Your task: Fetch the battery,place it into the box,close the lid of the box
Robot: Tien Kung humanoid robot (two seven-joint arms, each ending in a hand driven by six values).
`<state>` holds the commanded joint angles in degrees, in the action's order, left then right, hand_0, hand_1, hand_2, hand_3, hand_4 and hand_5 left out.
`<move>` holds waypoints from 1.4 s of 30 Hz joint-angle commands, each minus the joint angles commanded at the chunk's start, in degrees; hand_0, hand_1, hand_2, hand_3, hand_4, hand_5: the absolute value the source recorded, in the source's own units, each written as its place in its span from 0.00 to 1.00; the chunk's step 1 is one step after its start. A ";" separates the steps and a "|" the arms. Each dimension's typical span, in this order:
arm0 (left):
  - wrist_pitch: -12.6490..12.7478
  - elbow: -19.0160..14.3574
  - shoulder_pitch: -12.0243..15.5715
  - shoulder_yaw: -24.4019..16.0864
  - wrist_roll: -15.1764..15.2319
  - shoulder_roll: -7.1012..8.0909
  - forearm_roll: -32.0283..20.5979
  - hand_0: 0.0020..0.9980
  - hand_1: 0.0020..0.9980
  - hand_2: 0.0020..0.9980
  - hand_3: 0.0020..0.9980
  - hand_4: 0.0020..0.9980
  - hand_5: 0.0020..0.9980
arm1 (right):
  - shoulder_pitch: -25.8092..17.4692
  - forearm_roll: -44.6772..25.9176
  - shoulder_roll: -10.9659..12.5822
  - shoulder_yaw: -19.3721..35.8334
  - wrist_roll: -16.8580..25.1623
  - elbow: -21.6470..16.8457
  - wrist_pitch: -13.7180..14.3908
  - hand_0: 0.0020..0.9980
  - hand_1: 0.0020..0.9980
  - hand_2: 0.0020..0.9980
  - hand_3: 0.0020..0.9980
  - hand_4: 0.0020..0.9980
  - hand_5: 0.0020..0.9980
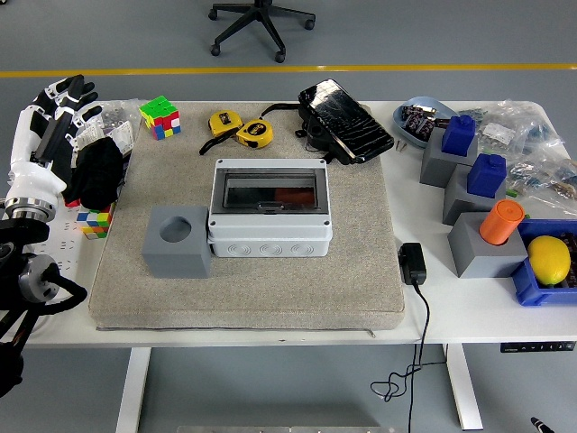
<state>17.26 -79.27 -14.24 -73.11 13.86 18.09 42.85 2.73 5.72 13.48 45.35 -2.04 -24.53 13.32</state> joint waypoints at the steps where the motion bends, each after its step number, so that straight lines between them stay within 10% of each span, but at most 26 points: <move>1: 0.02 0.02 -0.01 -0.03 -0.09 0.02 0.10 0.65 0.72 0.67 0.64 0.96 0.48 | -0.01 0.01 -0.01 0.02 0.01 -0.02 -0.01 0.57 0.64 0.63 0.54 0.86 0.40; 42: 0.13 -0.05 -0.03 -0.09 0.40 0.93 1.20 0.60 0.68 0.63 0.60 0.95 0.49 | -0.01 -0.09 0.29 -0.57 -0.06 -0.10 -0.09 0.57 0.64 0.64 0.54 0.86 0.40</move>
<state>17.38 -79.33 -14.27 -73.20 14.26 19.02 44.05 2.72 5.63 13.77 44.79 -2.10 -24.63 13.23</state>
